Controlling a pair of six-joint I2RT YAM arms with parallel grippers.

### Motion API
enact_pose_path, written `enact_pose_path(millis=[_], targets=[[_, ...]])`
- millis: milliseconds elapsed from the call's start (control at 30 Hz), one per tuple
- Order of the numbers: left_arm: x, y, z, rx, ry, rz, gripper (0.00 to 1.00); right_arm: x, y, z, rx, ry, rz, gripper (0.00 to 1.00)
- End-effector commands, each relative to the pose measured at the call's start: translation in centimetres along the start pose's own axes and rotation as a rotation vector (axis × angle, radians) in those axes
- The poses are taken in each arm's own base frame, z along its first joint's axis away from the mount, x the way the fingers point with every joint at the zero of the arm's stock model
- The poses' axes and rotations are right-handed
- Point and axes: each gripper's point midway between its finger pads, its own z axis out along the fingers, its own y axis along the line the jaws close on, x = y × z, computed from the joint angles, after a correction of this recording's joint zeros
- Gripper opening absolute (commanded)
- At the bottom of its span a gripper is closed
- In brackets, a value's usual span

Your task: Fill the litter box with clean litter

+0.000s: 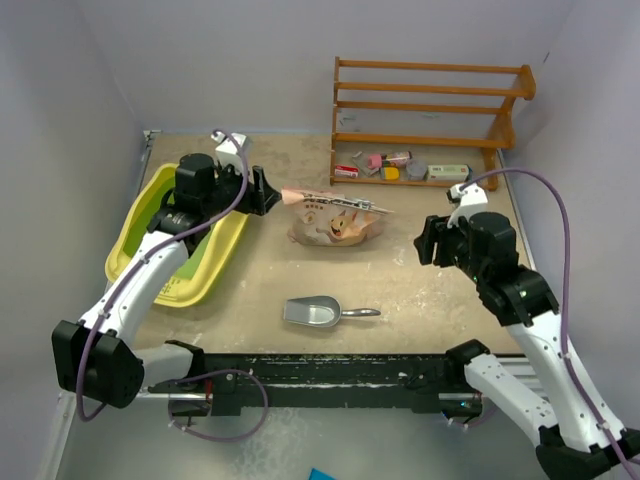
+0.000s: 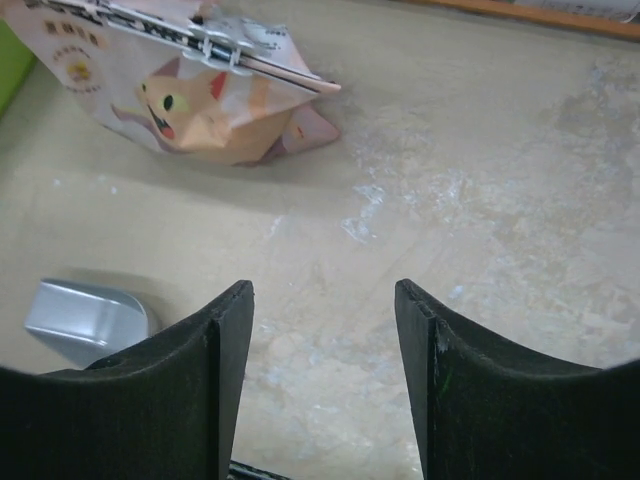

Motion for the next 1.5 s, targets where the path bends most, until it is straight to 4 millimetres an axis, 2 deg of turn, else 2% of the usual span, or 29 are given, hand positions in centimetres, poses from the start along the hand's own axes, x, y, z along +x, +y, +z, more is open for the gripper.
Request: enact_pose_path(millis=[0,33,133,200,367,567,800,900,1033,1100,1133,1233,1267,1467], targets=[[-3.3,-3.1,-0.4,0.149,-0.106,0.082,0.71,-0.6,-0.7,-0.3,0.026,0.089,-0.144,0.58],[-3.2,-3.4,-0.2,0.173,-0.104,0.102,0.7,-0.7,-0.5,-0.2,0.009,0.101,-0.165,0.57],[-2.6,-3.7,0.4,0.23,-0.071,0.213,0.58,-1.4,0.2,0.0,-0.034,0.094,-0.206,0.56],[-2.2,-2.8,1.1,0.205,-0.04,0.256,0.57,-2.3,0.6,0.2,-0.06,0.07,-0.236,0.57],[-1.1,-0.9,2.6,0.161,-0.021,0.364,0.64,-4.2,1.3,1.6,-0.093,0.045,-0.328,0.66],[-1.0,-1.4,3.3,0.224,-0.074,0.481,0.69,-5.4,2.6,4.1,-0.148,0.108,-0.348,0.67],[1.5,-2.3,5.1,0.374,-0.013,0.492,0.64,-6.2,5.7,6.6,-0.318,0.168,-0.396,0.63],[2.9,-2.0,6.0,0.395,0.02,0.472,0.63,-6.3,6.0,7.7,-0.347,0.2,-0.444,0.63],[3.6,-1.4,6.9,0.384,0.03,0.468,0.61,-6.9,5.8,9.4,-0.336,0.218,-0.488,0.64],[3.5,-1.1,7.4,0.374,0.025,0.468,0.53,-7.0,6.1,10.4,-0.347,0.219,-0.492,0.64],[3.6,-1.1,7.7,0.377,0.022,0.464,0.44,-6.9,6.2,11.0,-0.354,0.217,-0.497,0.64],[3.5,-1.8,8.0,0.431,0.027,0.431,0.05,-6.2,6.1,13.2,-0.357,0.204,-0.525,0.6],[3.5,-2.2,8.0,0.449,0.028,0.422,0.0,-6.0,6.2,13.9,-0.362,0.192,-0.535,0.59],[3.0,-2.0,7.9,0.424,0.014,0.419,0.0,-3.8,6.6,16.4,-0.402,0.158,-0.562,0.6]])
